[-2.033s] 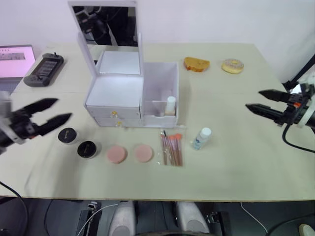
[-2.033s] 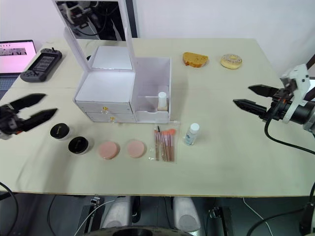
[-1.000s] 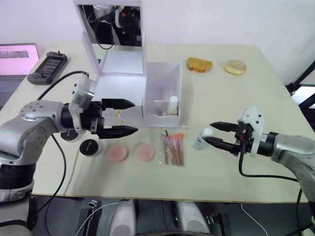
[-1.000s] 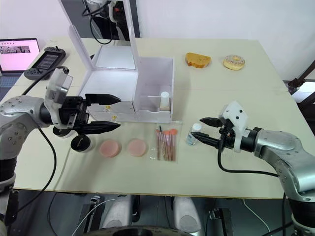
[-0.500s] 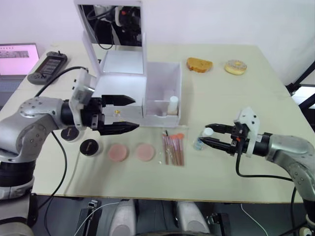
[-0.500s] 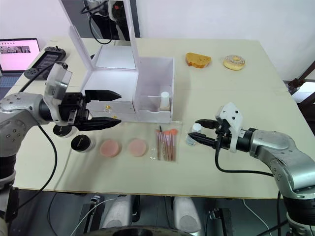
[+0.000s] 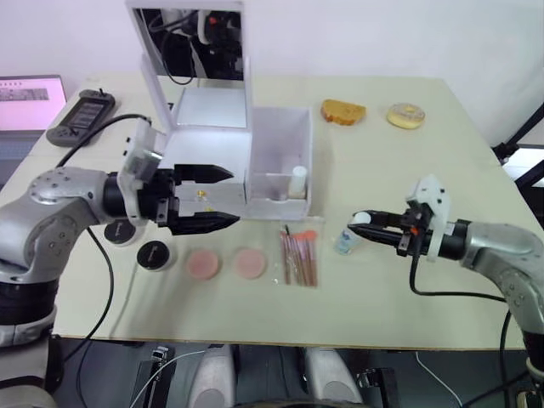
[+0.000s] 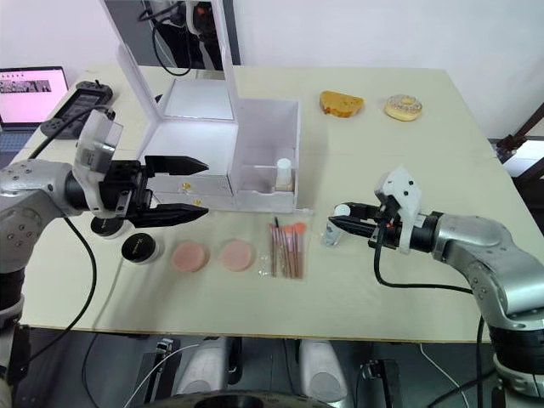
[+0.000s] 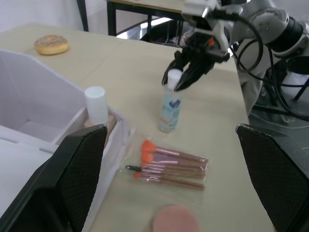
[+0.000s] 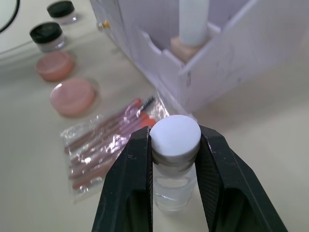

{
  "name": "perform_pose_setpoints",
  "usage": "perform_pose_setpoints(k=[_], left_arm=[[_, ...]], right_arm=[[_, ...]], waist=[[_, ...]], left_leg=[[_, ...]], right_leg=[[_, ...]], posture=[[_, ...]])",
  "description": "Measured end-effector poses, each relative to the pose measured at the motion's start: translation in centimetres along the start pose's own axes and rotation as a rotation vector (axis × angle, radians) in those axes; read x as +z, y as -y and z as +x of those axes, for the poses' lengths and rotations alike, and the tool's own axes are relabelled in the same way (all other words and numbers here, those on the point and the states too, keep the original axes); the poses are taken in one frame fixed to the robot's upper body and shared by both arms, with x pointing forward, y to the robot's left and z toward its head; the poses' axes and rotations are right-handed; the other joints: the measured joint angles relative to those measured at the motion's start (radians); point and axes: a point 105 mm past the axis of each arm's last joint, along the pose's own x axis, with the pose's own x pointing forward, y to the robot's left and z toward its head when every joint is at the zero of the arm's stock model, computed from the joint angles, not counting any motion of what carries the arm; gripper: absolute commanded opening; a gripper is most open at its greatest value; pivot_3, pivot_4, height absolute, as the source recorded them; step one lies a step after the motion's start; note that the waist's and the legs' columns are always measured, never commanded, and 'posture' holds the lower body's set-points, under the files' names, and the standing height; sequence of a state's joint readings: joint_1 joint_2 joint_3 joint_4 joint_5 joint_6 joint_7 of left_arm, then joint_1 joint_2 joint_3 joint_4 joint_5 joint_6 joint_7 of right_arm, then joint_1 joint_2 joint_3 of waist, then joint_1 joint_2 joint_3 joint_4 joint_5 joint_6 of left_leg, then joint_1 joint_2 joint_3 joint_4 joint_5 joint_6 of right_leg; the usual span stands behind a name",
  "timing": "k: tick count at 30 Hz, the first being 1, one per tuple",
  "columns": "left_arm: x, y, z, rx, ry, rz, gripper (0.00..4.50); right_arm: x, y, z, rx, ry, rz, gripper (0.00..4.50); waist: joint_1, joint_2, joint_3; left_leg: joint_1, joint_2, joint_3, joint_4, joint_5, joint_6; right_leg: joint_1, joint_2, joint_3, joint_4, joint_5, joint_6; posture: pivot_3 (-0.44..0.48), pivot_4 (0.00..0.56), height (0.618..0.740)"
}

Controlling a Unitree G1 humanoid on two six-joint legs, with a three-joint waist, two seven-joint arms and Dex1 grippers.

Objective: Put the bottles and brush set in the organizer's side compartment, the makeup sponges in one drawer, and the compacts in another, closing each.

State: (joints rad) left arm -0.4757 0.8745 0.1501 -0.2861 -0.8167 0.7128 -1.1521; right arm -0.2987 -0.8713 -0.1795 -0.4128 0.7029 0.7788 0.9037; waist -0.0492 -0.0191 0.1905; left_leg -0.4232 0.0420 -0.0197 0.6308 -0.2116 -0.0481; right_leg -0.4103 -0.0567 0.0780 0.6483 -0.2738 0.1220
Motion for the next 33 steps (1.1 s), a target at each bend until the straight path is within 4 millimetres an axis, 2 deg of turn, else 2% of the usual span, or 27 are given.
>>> perform_pose_setpoints(k=[3, 6, 9, 11, 13, 17, 20, 24, 26, 33], left_arm=[[-0.7, -0.4, -1.4, 0.058, -0.033, -0.003, 4.50], [-1.0, -0.4, -2.5, 0.097, -0.044, -0.010, 4.50], [-2.1, -0.3, -4.5, 0.194, -0.051, -0.041, 4.50], [-2.6, 0.1, -5.3, 0.241, -0.059, -0.052, 4.50], [-3.0, 0.5, -6.0, 0.285, -0.065, -0.055, 4.50], [-3.5, 1.7, -6.5, 0.349, -0.051, -0.060, 4.50], [-3.4, 2.3, -6.9, 0.401, -0.034, -0.048, 4.50], [-3.2, 3.3, -6.9, 0.428, -0.003, -0.040, 4.50], [-3.0, 3.7, -7.0, 0.443, 0.002, -0.031, 4.50], [-3.4, 4.3, -7.3, 0.501, -0.011, -0.038, 4.50]], right_arm=[[3.7, -0.7, 0.4, 0.081, 0.059, -0.033, 0.69], [6.5, -1.9, 1.0, 0.184, 0.097, -0.047, 0.69], [10.7, -2.8, 2.3, 0.295, 0.152, -0.121, 0.69], [12.2, -3.0, 2.8, 0.331, 0.163, -0.160, 0.69], [12.4, -2.9, 3.7, 0.360, 0.141, -0.165, 0.69], [12.0, -2.3, 6.9, 0.397, 0.100, -0.183, 0.69], [12.1, -1.4, 8.9, 0.389, 0.077, -0.260, 0.69], [10.6, 0.0, 11.4, 0.371, 0.026, -0.298, 0.69], [9.7, 0.6, 12.0, 0.364, -0.001, -0.296, 0.69], [8.5, 1.8, 13.4, 0.331, -0.043, -0.321, 0.69]], waist=[[0.002, 0.000, 0.000], [0.007, 0.000, 0.000], [-0.003, 0.001, 0.001], [-0.002, 0.000, 0.001], [0.004, 0.000, 0.001], [0.004, 0.000, 0.001], [0.004, 0.000, 0.001], [0.004, 0.000, 0.001], [0.004, 0.000, 0.001], [0.001, 0.000, 0.001]], left_leg=[[0.000, 0.002, -0.001, -0.001, 0.000, 0.000], [-0.001, 0.003, -0.001, -0.001, 0.000, 0.000], [-0.001, 0.004, 0.002, -0.001, 0.000, 0.000], [-0.001, 0.005, 0.001, -0.002, 0.000, 0.000], [-0.001, 0.006, 0.001, -0.002, 0.000, 0.000], [-0.003, 0.006, 0.002, -0.002, 0.000, 0.000], [-0.003, 0.007, 0.002, -0.002, 0.000, 0.000], [-0.003, 0.007, 0.002, -0.002, 0.000, 0.000], [-0.004, 0.007, 0.002, -0.002, 0.000, 0.000], [-0.003, 0.008, 0.002, -0.002, 0.000, 0.000]], right_leg=[[0.000, 0.002, -0.001, 0.000, 0.000, -0.001], [0.000, 0.002, -0.002, -0.001, -0.001, -0.002], [-0.003, 0.002, 0.000, 0.000, 0.000, -0.003], [-0.003, 0.003, -0.001, -0.001, 0.000, -0.003], [-0.003, 0.004, -0.001, -0.001, 0.000, -0.003], [-0.006, 0.005, 0.000, 0.000, 0.001, -0.005], [-0.006, 0.006, 0.000, 0.000, 0.001, -0.005], [-0.006, 0.006, 0.000, 0.000, 0.002, -0.005], [-0.007, 0.006, 0.000, 0.001, 0.002, -0.005], [-0.008, 0.007, 0.000, 0.001, 0.002, -0.006]], posture=[[0.000, 0.150, 0.740], [0.000, 0.150, 0.740], [0.000, 0.150, 0.740], [0.000, 0.150, 0.740], [0.000, 0.150, 0.740], [0.000, 0.150, 0.740], [0.000, 0.150, 0.740], [0.000, 0.150, 0.740], [0.000, 0.150, 0.740], [0.000, 0.150, 0.740]])
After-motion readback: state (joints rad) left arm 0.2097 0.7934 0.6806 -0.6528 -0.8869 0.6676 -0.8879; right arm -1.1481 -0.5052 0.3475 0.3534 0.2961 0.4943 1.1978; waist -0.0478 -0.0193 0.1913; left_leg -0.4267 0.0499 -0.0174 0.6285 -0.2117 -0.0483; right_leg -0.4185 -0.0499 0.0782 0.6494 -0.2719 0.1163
